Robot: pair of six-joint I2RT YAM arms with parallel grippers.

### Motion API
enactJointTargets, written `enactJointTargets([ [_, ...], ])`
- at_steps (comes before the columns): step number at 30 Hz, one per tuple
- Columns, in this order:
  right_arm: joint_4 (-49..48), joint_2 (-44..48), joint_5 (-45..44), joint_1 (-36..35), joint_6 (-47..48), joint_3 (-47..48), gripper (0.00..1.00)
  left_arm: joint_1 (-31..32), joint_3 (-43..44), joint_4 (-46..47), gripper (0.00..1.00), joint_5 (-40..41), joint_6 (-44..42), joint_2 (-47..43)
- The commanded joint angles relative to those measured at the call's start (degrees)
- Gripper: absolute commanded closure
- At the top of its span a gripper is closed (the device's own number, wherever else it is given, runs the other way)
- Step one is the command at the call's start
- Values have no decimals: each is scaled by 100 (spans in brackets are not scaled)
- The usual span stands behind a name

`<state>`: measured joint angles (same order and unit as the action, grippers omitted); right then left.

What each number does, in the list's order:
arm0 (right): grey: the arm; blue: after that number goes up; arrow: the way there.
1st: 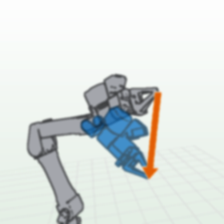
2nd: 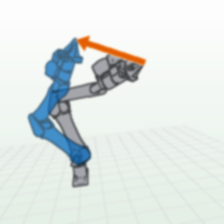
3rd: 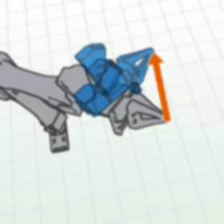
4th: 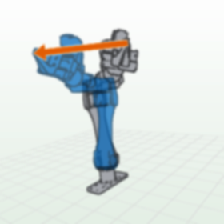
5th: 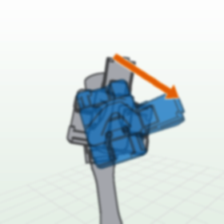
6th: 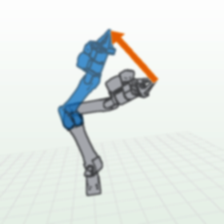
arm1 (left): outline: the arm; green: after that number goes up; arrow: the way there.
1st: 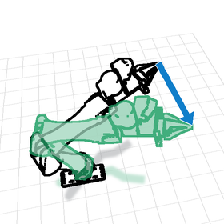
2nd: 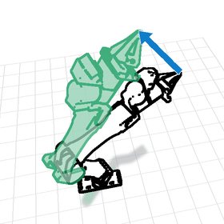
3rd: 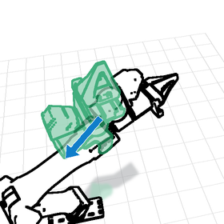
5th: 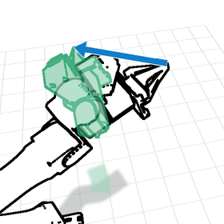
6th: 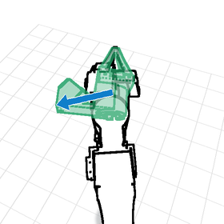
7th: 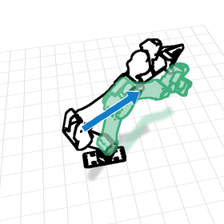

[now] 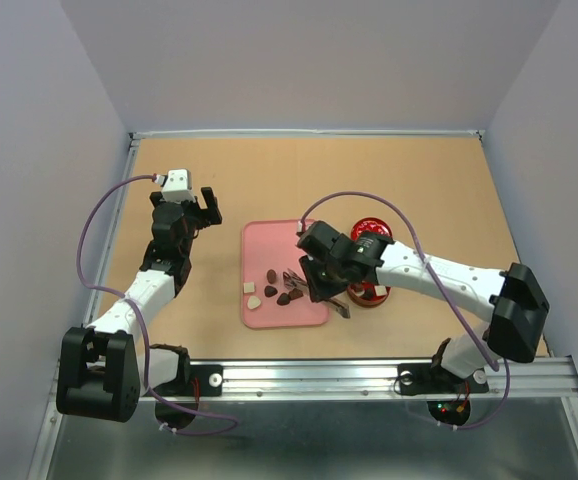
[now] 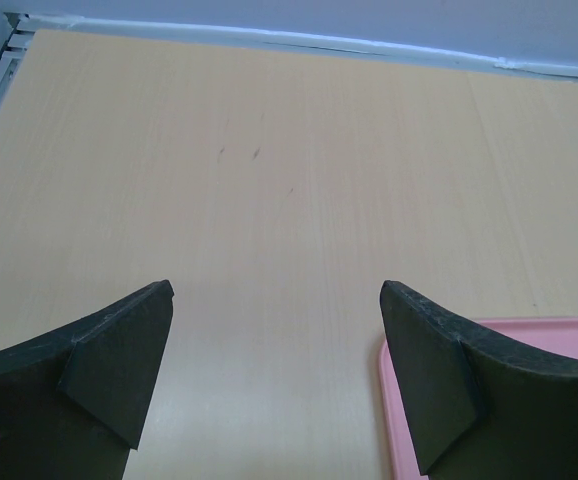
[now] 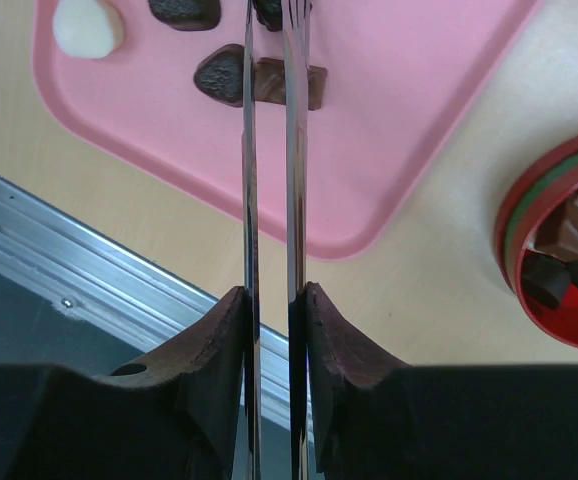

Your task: Pack the chocolate

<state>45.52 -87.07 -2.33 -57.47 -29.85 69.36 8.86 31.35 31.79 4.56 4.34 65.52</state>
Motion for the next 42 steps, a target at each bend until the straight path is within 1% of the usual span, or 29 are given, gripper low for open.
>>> enactJointTargets([
  [1,405,505,-636,-54,-162,244,76,-43,187,178,4,19,-21,-100],
  [6,1011,919,-1313,-53,-372,543,78,-42,178,178,4,10,-21,-101],
  [8,1222,1042,-1498,-53,-478,569,78,-42,178,178,4,19,-21,-101],
  [12,1967,1419,-1919,-45,-916,517,78,-43,169,178,4,28,-21,-100],
  [20,3023,2387,-2140,-36,-1979,-45,78,-34,196,178,4,-34,-3,-83],
  [23,3269,2641,-2167,-36,-2192,-186,78,-34,196,178,4,-69,14,-83],
  [34,3402,2862,-2000,-36,-2447,-546,78,-34,187,178,4,-78,14,-127],
  [42,3402,2827,-1982,-36,-2465,-740,78,-34,178,178,4,-95,14,-109],
])
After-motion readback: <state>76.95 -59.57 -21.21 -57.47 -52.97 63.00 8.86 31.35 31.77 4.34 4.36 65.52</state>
